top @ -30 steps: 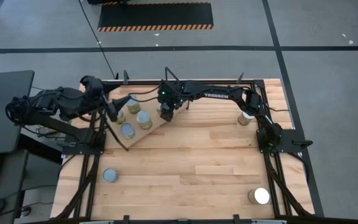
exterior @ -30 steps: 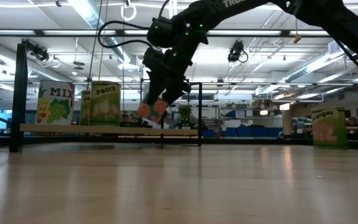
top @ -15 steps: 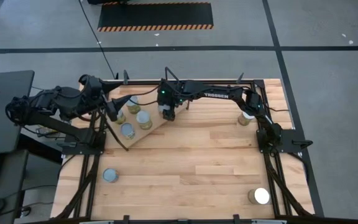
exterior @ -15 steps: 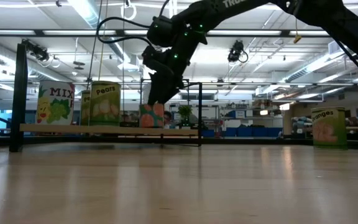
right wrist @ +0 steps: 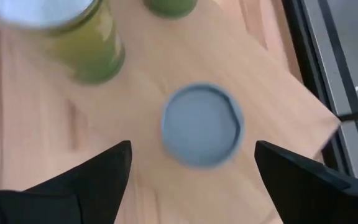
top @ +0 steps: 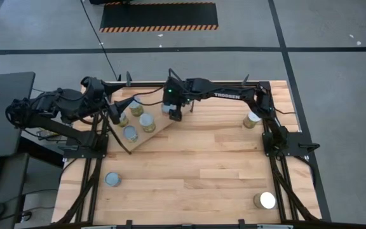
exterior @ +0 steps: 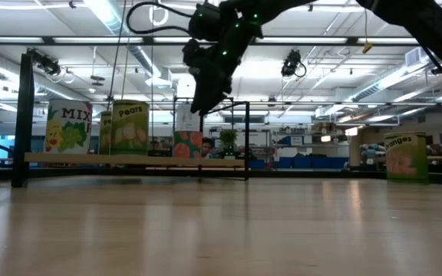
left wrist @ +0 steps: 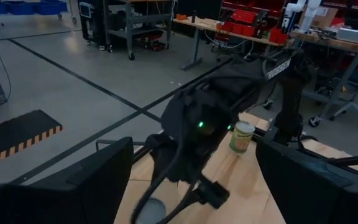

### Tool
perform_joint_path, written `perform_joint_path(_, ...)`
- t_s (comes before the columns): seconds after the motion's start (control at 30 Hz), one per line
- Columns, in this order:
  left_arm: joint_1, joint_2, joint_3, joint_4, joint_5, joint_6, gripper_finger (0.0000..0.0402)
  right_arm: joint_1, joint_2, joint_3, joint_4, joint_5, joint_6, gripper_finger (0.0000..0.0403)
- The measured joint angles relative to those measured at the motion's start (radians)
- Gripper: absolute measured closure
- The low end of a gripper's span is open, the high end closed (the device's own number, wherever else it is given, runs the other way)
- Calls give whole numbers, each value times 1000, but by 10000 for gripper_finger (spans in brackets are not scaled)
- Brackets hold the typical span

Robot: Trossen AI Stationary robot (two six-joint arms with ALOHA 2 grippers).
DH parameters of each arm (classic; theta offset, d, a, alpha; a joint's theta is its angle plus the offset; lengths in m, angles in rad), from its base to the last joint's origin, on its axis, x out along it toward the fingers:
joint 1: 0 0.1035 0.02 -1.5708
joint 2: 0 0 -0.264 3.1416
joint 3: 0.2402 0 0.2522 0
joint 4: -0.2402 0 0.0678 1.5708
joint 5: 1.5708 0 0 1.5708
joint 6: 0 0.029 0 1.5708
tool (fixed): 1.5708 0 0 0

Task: Pick and place cans onto a shelf
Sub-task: Put the small canned oranges on the shelf

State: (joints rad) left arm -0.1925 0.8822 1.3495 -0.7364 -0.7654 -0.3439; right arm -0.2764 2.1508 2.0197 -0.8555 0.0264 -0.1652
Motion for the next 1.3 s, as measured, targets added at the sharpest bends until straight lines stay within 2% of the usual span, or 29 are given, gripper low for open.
perform_joint_path(0.17, 0, 0, 0, 2, 0, 0, 56, 0, -11, 0, -111, -6, -78, 63)
perform_joint_path(0.27, 0, 2, 0, 6, 0, 0, 56, 0, 7, -20, -96, 3, -79, 93)
perform_joint_path(0.4, 0, 1, 0, 7, 2, -3, 56, 0, 9, -88, 15, 81, -79, 150)
perform_joint_path(0.57, 0, 1, 0, 6, 3, -3, 56, 4, 6, -116, 49, 90, -89, 227)
perform_joint_path(0.67, 0, 1, 0, 6, 3, -2, 56, 8, 6, -126, 54, 54, -81, 271)
perform_joint_path(0.8, 0, 1, 0, 6, 3, 0, 56, 10, 7, -150, 97, -45, -87, 329)
perform_joint_path(0.97, 0, 1, 0, 6, 3, 0, 56, 21, 9, -154, 132, -57, -111, 392)
perform_joint_path(1.13, 0, 1, 0, 6, 3, 12, 56, 32, 9, -153, 226, -8, -143, 385)
perform_joint_path(1.3, 0, 1, 0, 6, 3, 16, 56, 32, 8, -153, 210, -31, -129, 387)
